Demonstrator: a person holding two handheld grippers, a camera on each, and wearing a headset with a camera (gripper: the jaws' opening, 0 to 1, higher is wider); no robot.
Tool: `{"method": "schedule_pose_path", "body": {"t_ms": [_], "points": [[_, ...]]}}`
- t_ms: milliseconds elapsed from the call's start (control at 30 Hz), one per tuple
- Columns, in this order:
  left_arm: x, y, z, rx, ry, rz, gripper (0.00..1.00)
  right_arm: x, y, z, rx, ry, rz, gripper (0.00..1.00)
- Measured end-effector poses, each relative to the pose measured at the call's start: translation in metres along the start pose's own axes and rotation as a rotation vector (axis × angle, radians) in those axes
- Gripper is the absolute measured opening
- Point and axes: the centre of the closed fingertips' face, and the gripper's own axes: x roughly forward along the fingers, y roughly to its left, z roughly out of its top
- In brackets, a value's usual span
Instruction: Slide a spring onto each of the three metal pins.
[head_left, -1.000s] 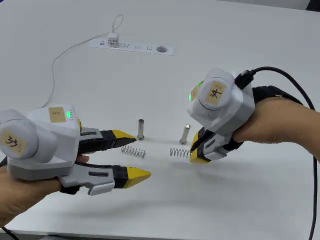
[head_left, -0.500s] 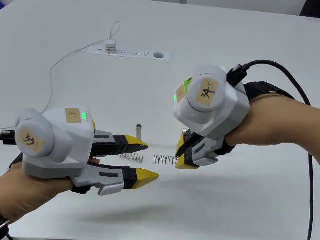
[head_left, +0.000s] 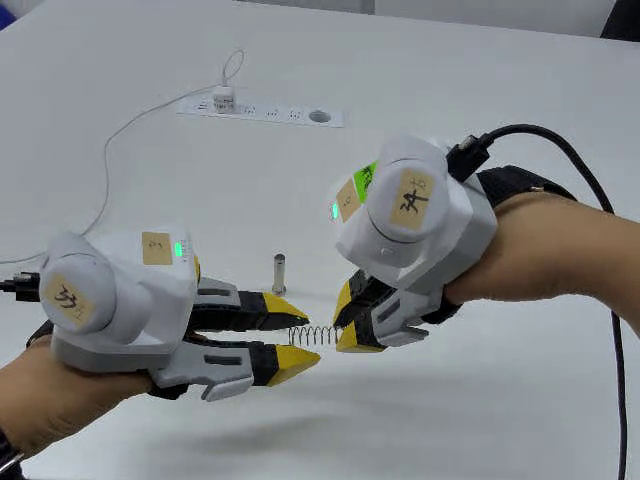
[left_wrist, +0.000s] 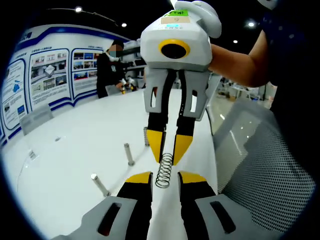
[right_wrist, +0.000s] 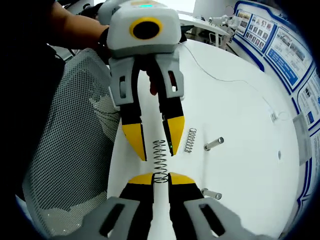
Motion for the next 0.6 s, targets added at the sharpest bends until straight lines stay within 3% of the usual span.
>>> {"method": "schedule_pose_path", "body": {"t_ms": [233, 600], "points": [[0.0001, -0.0006, 0.0000, 0.023, -0.005, 0.001, 0.12, -0.0002, 0.0024, -0.0004, -0.022, 0.003, 0.001, 0.11], [-0.0006, -0.0040, 0.0016, 0.028, -0.014, -0.016, 0.11, 0.0006, 0.0032, -0.0026, -0.007, -0.002, 0.011, 0.12]]}}
